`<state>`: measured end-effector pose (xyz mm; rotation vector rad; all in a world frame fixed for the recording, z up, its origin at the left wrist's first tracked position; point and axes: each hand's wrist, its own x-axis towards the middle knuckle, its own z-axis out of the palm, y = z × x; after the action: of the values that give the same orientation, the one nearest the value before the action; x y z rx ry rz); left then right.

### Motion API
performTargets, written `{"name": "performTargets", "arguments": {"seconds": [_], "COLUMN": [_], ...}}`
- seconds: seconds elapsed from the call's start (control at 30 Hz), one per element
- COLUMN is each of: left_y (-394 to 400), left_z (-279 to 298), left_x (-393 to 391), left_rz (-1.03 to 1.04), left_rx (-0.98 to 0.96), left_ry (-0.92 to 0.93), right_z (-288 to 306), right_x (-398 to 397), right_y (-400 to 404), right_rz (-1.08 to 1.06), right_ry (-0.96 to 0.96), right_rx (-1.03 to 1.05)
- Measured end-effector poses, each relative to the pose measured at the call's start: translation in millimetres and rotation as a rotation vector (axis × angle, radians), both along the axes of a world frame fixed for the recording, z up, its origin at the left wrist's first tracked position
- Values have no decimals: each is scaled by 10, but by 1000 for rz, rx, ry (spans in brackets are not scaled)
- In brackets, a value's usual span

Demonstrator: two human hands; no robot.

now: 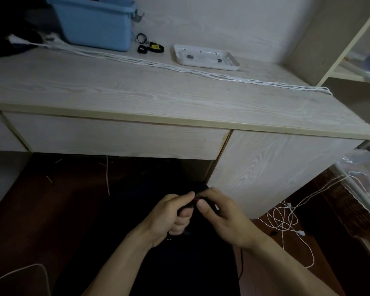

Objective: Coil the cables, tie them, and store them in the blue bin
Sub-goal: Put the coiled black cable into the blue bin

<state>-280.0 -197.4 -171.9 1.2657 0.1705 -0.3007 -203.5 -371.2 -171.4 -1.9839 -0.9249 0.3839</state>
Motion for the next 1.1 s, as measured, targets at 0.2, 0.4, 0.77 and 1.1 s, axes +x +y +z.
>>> {"name": "performTargets", "arguments": {"seconds": [0.2,0.4,0.77,1.1], "left_y": [-50,-120,-310,-262], "left_z": [9,-5,79,170], "left_x": [26,64,30,222], "left_rz": [27,25,265,237], "left_rx": [-408,-473,-630,-625], "left_ry": [70,72,120,166], "right_z": [67,174,97,53], "right_x": [-28,-29,-13,100], "right_y": [58,61,83,-44], "right_rz": [-100,-274,-320,-313], "right_ry": [518,980,900,557], "right_rx": [236,365,331,267]}}
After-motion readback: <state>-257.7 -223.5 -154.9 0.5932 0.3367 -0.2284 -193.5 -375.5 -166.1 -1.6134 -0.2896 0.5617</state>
